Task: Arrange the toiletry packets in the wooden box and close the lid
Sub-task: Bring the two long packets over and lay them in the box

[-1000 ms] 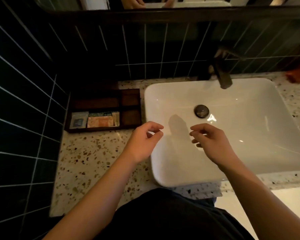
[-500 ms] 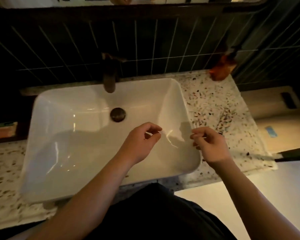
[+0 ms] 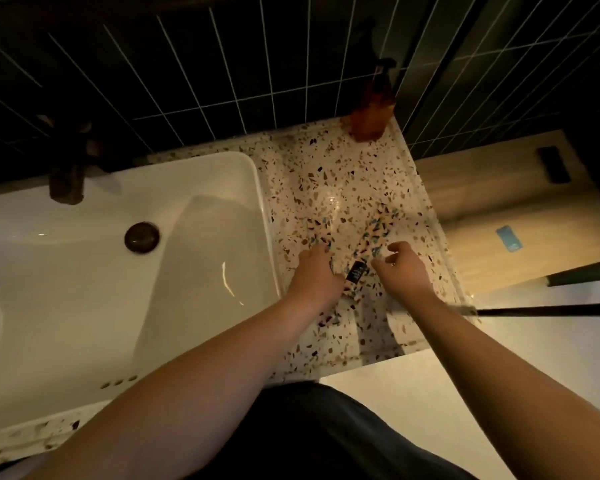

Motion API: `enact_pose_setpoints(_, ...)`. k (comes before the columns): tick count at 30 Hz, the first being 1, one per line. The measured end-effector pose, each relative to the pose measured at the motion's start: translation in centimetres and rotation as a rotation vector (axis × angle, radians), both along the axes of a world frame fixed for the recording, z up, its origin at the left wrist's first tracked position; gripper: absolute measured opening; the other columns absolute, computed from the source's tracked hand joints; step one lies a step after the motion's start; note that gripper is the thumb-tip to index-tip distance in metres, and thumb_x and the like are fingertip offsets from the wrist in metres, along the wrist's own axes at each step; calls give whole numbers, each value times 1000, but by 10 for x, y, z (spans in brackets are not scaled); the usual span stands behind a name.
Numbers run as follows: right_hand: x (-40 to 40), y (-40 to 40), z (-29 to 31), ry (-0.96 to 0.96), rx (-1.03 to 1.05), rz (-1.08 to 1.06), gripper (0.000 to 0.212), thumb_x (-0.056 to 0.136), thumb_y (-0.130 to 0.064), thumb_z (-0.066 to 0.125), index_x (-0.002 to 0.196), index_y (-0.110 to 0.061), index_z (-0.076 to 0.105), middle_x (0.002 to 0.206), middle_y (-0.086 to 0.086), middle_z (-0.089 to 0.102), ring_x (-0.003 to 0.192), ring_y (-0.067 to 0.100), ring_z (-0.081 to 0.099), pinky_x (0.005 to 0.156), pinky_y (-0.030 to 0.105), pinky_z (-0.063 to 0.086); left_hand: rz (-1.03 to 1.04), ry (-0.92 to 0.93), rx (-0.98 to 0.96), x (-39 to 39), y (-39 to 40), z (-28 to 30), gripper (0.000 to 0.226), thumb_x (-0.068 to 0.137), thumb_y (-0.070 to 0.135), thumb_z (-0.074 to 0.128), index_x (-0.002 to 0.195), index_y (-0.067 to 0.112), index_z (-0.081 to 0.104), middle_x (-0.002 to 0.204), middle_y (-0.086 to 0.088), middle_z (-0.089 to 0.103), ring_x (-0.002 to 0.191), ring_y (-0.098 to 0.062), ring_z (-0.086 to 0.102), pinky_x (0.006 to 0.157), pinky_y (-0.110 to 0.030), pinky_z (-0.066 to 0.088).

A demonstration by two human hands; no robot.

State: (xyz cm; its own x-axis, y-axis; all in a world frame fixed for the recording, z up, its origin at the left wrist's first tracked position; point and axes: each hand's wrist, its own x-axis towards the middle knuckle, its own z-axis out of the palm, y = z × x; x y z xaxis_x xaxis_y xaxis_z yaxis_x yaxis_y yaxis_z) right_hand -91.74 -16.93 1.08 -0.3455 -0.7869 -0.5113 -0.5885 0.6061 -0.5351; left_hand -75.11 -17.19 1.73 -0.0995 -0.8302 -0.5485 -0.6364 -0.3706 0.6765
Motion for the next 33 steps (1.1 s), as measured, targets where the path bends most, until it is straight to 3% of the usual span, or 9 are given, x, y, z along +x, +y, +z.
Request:
enact_pose_setpoints(4, 0, -18, -27, 69, 103, 22, 77, 84, -52, 66, 138, -3, 40, 136, 18, 51, 119, 37, 56, 94, 48, 51, -17, -210, 8, -11, 6, -34, 63, 90, 27, 66, 142, 12, 34, 139, -15, 39, 118, -36, 53, 98, -45, 50)
enact_pose_setpoints(9, 13, -33, -40, 258, 162, 82, 86, 83, -58, 66, 141, -4, 33, 141, 17, 42, 128, 38, 46, 94, 50, 47, -81, -397, -67, -14, 18, -48, 65, 88, 28, 68, 140, 14, 32, 132, -15, 40, 112, -38, 51, 88, -49, 51)
enact_pose_setpoints(14, 11, -33, -48, 205, 101, 72, 58, 90, -32, 63, 134, -6, 34, 131, 18, 53, 116, 40, 56, 83, 46, 49, -153, -397, -66, -8, 18, -48, 65, 87, 9, 57, 145, 16, 27, 130, -15, 40, 107, -37, 53, 85, -48, 52)
enact_pose_setpoints(20, -6, -24, -42, -57, 97, -114, 32, 88, -19, 65, 111, -1, 53, 96, 12, 60, 87, 30, 60, 66, 33, 47, 36, -132, 138, -7, 12, -42, 60, 90, 8, 56, 141, 11, 26, 128, -11, 50, 106, -26, 55, 87, -37, 51)
enact_pose_setpoints(22, -10, -21, -36, -105, 71, -153, 18, 86, -20, 66, 86, -5, 57, 80, 9, 58, 81, 32, 61, 58, 30, 43, 136, -36, 207, -10, 7, -32, 61, 94, 11, 55, 145, 9, 22, 124, -9, 52, 98, -20, 53, 77, -30, 47)
enact_pose_setpoints(24, -9, -17, -23, -155, -4, -197, 27, 85, -24, 67, 74, -7, 50, 73, 12, 56, 75, 33, 60, 57, 34, 45, 242, 54, 231, -10, 2, -18, 62, 96, 11, 49, 150, 13, 18, 125, -8, 53, 91, -19, 55, 65, -28, 49)
enact_pose_setpoints(26, -3, -14, -5, -194, -95, -216, 33, 83, -31, 68, 86, 1, 58, 85, 21, 65, 80, 39, 65, 69, 47, 57, 351, 187, 253, -5, -4, -2, 62, 95, 11, 44, 151, 23, 19, 123, -9, 58, 85, -22, 62, 58, -33, 57)
enact_pose_setpoints(28, 8, -11, 17, -243, -186, -208, 31, 85, -31, 68, 99, -4, 66, 90, 13, 70, 84, 29, 68, 79, 52, 59, 407, 312, 238, 9, -6, 21, 53, 97, 10, 42, 148, 22, 30, 107, -12, 62, 73, -20, 61, 52, -31, 56)
enact_pose_setpoints(33, 65, 0, 70, -268, -378, -85, 20, 91, -28, 66, 96, -9, 70, 88, 6, 72, 80, 24, 68, 75, 52, 59, 366, 427, 8, 77, 3, 69, 21, 104, 23, 45, 125, 18, 50, 90, -11, 64, 64, -19, 60, 55, -31, 53)
